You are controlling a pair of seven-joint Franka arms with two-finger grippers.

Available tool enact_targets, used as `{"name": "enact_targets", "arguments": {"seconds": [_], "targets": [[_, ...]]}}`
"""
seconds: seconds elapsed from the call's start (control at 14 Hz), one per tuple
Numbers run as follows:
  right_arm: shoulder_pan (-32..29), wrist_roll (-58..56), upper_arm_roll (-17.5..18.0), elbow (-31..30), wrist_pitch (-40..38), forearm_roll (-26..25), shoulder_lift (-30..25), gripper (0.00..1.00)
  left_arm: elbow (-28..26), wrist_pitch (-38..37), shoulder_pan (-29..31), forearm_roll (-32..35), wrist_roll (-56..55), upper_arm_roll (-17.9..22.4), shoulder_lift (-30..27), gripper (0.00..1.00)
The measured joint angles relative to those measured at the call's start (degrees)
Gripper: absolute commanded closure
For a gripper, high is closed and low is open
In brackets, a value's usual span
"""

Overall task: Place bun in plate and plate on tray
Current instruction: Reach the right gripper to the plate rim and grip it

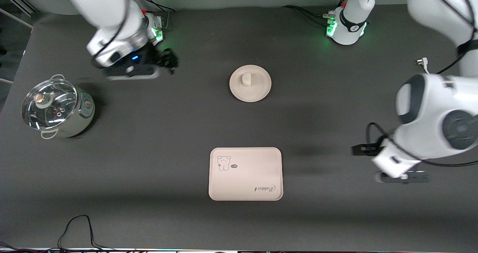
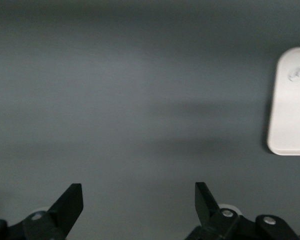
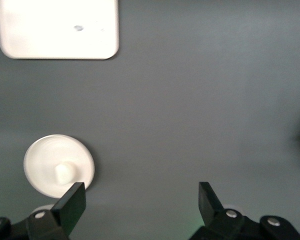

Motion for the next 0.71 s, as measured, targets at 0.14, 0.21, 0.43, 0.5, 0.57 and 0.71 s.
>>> {"name": "enact_targets", "arguments": {"seconds": [0.14,0.21,0.43,0.5,0.57,0.71], "targets": [[6.4,7.15,0.12,-0.35,1.71,0.28,0.24,0.0,0.02,-2.99,-0.07,0.71,1.05,1.98,-3.91,0.0],[8.87,8.9,0.15,-0.53,2.52,0.67,0.47,0.0,-0.02,-4.2,-0.2,1.32,1.04,2.28,-5.58,0.0],[12.8,10.22,0.13,-0.88,3.58,2.4,1.14,0.0,-0.05,-5.58,-0.58,1.88,0.95,3.62,-8.52,0.0],[13.11,10.22,0.12,-1.0,4.03,3.55,1.22,0.0,-0.05,-5.59,-0.59,1.88,1.02,4.55,-8.89,0.0],[13.24,10.22,0.12,-1.56,5.16,4.46,1.23,0.0,-0.06,-5.59,-0.58,1.88,1.06,5.3,-9.24,0.0],[13.26,10.21,0.03,-4.41,9.22,5.88,1.2,0.0,-0.07,-6.24,-0.57,1.85,1.1,5.88,-10.13,0.0]]}}
